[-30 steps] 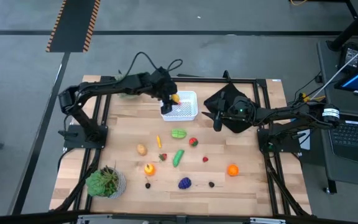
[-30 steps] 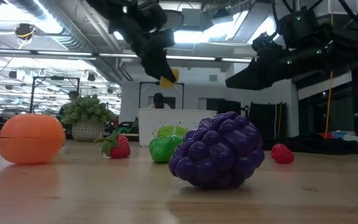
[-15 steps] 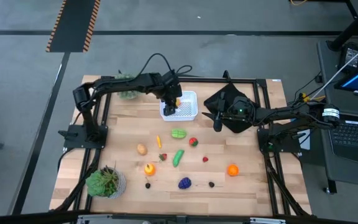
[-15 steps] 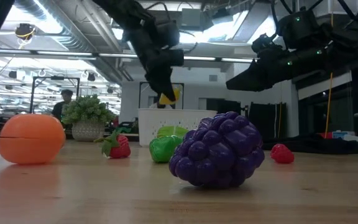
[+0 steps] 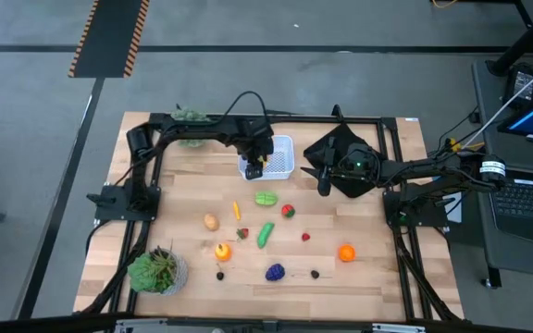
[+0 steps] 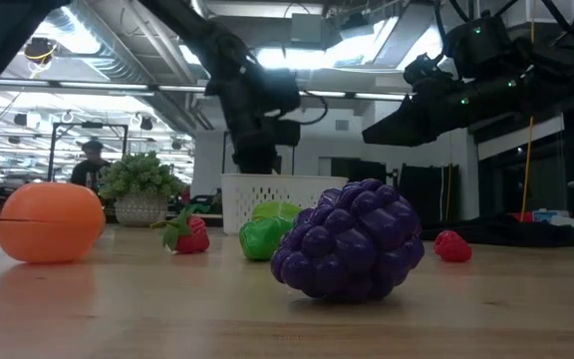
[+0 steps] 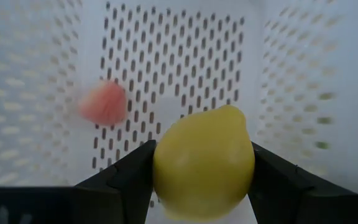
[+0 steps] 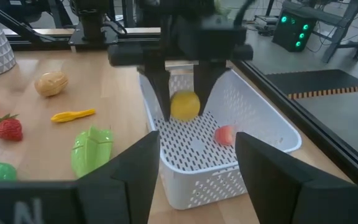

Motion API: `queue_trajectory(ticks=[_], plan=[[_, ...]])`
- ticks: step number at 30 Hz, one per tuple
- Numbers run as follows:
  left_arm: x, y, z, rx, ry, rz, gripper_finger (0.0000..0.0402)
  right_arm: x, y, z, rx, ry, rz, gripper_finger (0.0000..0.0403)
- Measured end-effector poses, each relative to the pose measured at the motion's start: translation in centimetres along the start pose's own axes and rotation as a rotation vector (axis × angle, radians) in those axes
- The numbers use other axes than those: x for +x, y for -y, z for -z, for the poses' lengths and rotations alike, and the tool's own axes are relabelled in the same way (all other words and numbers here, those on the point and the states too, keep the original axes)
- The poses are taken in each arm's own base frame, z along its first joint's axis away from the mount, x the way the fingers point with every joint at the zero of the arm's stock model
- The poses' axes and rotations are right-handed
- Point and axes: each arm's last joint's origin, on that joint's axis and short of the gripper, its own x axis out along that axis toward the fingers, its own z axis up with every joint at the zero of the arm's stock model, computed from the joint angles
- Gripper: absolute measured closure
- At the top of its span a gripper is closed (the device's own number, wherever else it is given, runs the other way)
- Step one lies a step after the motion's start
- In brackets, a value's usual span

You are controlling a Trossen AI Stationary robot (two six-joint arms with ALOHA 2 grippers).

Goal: Pick and placing Produce into tupperware
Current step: Put the lemon into the white bin, then put the pumpkin into the white bin

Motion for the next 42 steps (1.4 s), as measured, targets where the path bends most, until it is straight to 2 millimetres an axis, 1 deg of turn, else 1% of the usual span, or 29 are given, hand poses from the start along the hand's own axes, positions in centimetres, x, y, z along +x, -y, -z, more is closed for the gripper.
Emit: queue_trajectory(ticks=[3, 14, 23, 34, 36, 38, 42], plan=[[0.5, 0.0, 0.1, 0.002, -0.014, 0.003, 0.0192, 0.0, 0.0, 0.0, 0.0, 0.0, 0.0, 0.0191], [0.5, -0.1, 0.1, 0.024, -0.01, 0.001, 0.019, 0.0, 0.0, 0.0, -0.001, -0.001, 0.0, 0.0191], [0.5, -0.1, 0.1, 0.023, -0.012, 0.001, 0.0176, 0.0, 0.0, 0.0, -0.001, -0.002, 0.0, 0.0191], [0.5, 0.0, 0.0, 0.026, -0.008, 0.0, 0.0178, 0.0, 0.0, 0.0, 0.0, -0.003, 0.0, 0.0191], [0.1, 0.1, 0.1, 0.025, -0.01, 0.0, 0.0175, 0.0, 0.0, 0.1, 0.0, -0.005, 0.0, 0.0191], [-0.8, 0.1, -0.1, 0.027, 0.015, -0.006, 0.0175, 0.0, 0.0, 0.1, 0.0, -0.006, 0.0, 0.0191], [-3.3, 0.5, -0.4, 0.04, 0.081, -0.022, 0.0178, 0.0, 0.0, 0.1, -0.005, -0.006, -0.001, 0.0191]])
